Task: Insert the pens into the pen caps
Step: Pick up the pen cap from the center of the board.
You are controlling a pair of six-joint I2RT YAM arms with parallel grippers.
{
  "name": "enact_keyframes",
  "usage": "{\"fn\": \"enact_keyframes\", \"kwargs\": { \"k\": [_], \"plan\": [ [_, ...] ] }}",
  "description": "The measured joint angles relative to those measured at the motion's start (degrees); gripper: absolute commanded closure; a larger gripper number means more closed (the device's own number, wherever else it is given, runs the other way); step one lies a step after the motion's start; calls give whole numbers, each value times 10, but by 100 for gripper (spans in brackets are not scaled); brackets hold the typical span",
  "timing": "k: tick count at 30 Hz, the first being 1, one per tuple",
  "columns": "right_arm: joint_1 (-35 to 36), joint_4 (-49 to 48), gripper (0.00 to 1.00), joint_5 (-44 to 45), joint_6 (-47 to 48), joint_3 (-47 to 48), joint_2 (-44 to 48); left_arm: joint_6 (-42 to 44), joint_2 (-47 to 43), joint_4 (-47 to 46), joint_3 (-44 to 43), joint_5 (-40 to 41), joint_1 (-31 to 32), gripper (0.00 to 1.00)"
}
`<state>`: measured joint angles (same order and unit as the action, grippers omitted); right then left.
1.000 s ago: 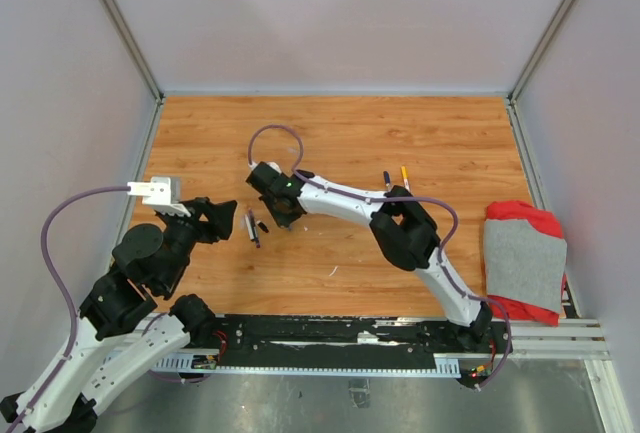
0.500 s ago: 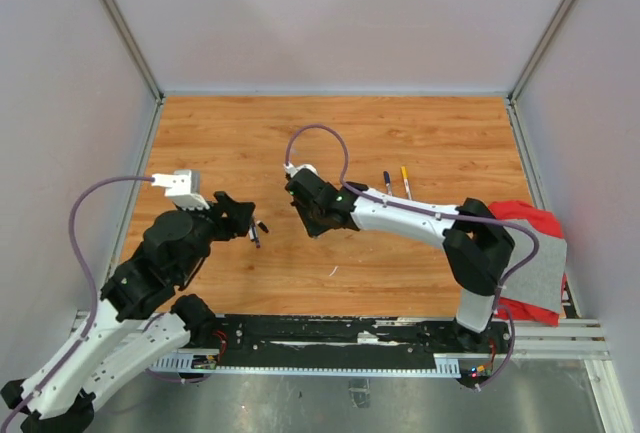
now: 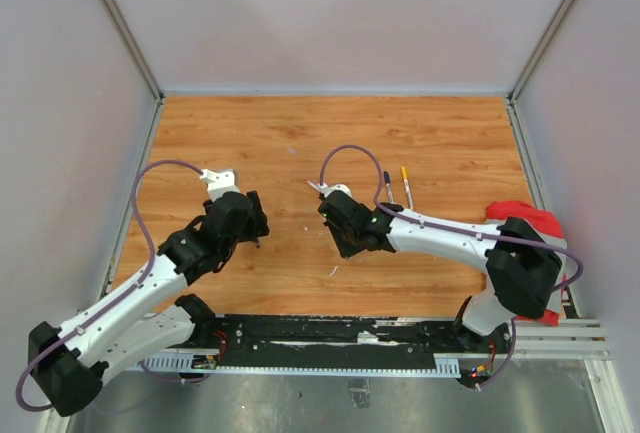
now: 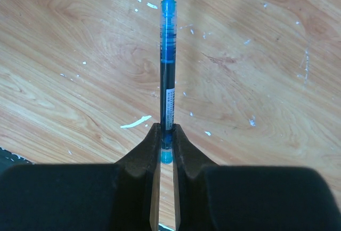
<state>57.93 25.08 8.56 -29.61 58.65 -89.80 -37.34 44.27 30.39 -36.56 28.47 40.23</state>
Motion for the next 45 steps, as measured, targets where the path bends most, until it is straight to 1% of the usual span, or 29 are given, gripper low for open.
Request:
{"fn": "enact_keyframes", "kwargs": {
  "k": [2,5,8,12,15,18,26,32,37,45],
  "plan": [
    [-2,0,97,3,-1,-10,13,-2,30,-3,0,7,-21,26],
    [-2,2,96,5,-1,-20,32,0,73,-16,0,5,-76,27],
    [-2,3,96,4,-1,-26,48,7,104,-44,0,-4,-125,34],
    [-2,5,96,3,1,-39,74,20,145,-83,2,-19,-167,47],
    [-2,5,96,3,2,-48,86,35,177,-113,11,-45,-198,51],
    [-2,6,96,3,2,-57,93,47,206,-130,20,-64,-221,51],
    [-2,5,96,-6,1,-71,97,64,250,-161,38,-101,-236,52],
    [-2,5,95,-11,0,-71,97,66,281,-177,40,-125,-237,59],
    [-2,5,95,-11,0,-71,98,64,305,-183,40,-134,-238,62],
    [-2,5,95,-11,1,-71,98,59,309,-188,40,-137,-244,62]
  ]
}}
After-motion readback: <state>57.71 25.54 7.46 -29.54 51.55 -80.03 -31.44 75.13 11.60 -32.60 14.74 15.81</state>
